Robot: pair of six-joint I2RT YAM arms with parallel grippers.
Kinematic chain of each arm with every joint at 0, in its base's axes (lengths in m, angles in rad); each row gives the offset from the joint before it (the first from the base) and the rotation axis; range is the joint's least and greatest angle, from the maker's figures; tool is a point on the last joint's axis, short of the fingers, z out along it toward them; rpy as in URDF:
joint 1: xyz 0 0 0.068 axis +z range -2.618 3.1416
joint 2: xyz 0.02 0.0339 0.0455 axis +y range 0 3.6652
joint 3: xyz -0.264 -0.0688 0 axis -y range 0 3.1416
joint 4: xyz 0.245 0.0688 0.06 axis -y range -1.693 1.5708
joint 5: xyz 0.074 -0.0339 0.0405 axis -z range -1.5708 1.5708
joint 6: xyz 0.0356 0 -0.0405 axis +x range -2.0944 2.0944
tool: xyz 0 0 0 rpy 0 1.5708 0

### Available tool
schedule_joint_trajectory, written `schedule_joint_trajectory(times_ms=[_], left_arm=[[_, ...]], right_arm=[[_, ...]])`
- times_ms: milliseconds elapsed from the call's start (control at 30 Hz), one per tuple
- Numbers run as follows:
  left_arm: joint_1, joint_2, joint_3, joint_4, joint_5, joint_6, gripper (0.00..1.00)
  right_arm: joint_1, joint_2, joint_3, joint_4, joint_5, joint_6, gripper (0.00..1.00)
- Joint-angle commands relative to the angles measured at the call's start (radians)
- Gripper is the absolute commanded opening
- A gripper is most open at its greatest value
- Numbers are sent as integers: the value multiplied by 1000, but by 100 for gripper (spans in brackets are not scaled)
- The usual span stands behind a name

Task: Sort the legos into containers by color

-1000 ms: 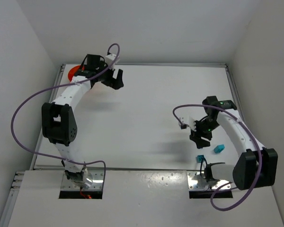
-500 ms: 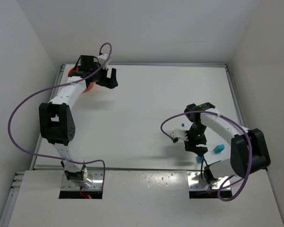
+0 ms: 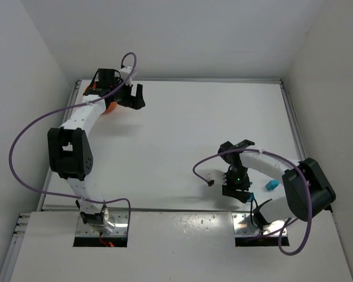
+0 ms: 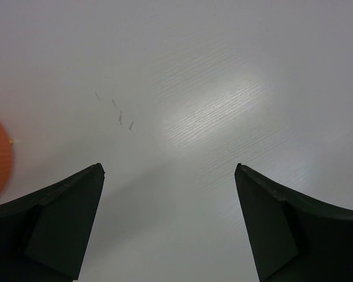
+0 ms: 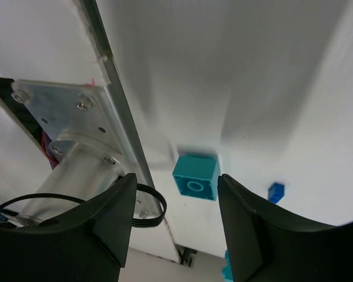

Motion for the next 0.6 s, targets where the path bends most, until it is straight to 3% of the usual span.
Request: schedule_joint_trajectory(times_ms=[0,267,567], left_arm=[[21,-12,12,27,8,-3,100],[21,7,32,27,17,-3,100],[41,7,32,27,17,-3,100]], right_arm=[[34,-61,-65,52,112,51,57],[65,-25,-106,178,275,108,66],[120,-15,-116,178,278,120,70]])
